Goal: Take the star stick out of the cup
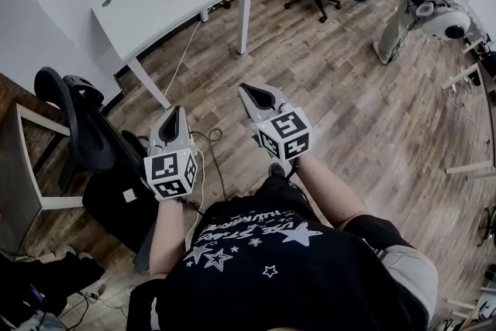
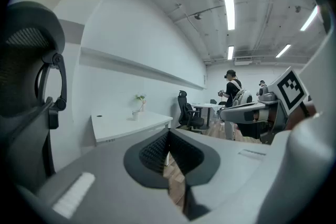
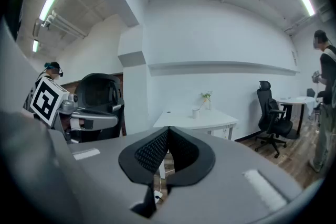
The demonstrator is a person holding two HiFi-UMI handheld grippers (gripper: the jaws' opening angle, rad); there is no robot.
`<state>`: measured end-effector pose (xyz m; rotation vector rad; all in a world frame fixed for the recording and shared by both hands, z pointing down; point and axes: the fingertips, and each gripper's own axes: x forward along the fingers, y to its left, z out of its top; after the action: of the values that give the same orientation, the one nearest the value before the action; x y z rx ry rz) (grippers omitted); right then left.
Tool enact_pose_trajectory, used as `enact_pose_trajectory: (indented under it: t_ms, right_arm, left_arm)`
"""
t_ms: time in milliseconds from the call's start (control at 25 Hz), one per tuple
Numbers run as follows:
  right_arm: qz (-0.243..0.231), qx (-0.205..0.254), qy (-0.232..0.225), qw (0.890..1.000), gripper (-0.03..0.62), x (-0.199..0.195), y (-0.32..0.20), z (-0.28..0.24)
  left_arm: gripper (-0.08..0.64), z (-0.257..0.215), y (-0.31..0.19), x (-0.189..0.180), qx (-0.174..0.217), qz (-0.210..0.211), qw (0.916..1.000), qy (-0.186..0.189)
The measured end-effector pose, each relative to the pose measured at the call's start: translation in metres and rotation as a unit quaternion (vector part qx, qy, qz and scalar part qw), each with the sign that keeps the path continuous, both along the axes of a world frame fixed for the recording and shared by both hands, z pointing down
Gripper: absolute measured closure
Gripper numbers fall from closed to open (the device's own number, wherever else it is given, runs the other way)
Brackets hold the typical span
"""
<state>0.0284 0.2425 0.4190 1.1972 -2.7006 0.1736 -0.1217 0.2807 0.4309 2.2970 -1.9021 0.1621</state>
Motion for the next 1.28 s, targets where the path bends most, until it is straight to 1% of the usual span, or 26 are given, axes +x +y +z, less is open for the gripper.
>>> enact_pose_trajectory:
  t_ms: [280,680,800,920,1000,1120,1280]
  right_arm:
    - [0.014,0.002,-0.002,1.000,0.577,0.007,0.002,0.000]
    - [0.037,-0.011,-0.001,0.999,0.577,0.021,0.008,0.012]
    - [0.045,-0.014,-0.001,0.999,0.577,0.026,0.009,0.015]
    - [0.049,-0.013,0.007,0.999,0.577,0.039,0.007,0.022]
    - [0.057,-0.020,0.002,0.998,0.577,0.049,-0.001,0.027]
    - [0.066,-0.033,-0.012,0.997,0.577,0.058,-0.028,0.035]
    - [0.053,-0.040,-0.021,0.998,0.575,0.057,-0.077,0.043]
  left_arm:
    - [0.557,0.005,-0.001,0.002,-0.006,0.012,0.9998,0.016]
    - [0.557,0.017,0.004,0.014,-0.021,0.029,0.9989,0.029]
    - [0.557,0.023,-0.001,0.014,-0.029,0.034,0.9982,0.040]
    - [0.557,0.028,-0.010,0.023,-0.034,0.048,0.9969,0.053]
    - [0.557,0.030,-0.021,0.030,-0.034,0.055,0.9965,0.052]
    - [0.557,0.032,-0.044,0.036,-0.037,0.055,0.9967,0.048]
    - [0.557,0.036,-0.081,0.034,-0.044,0.039,0.9973,0.043]
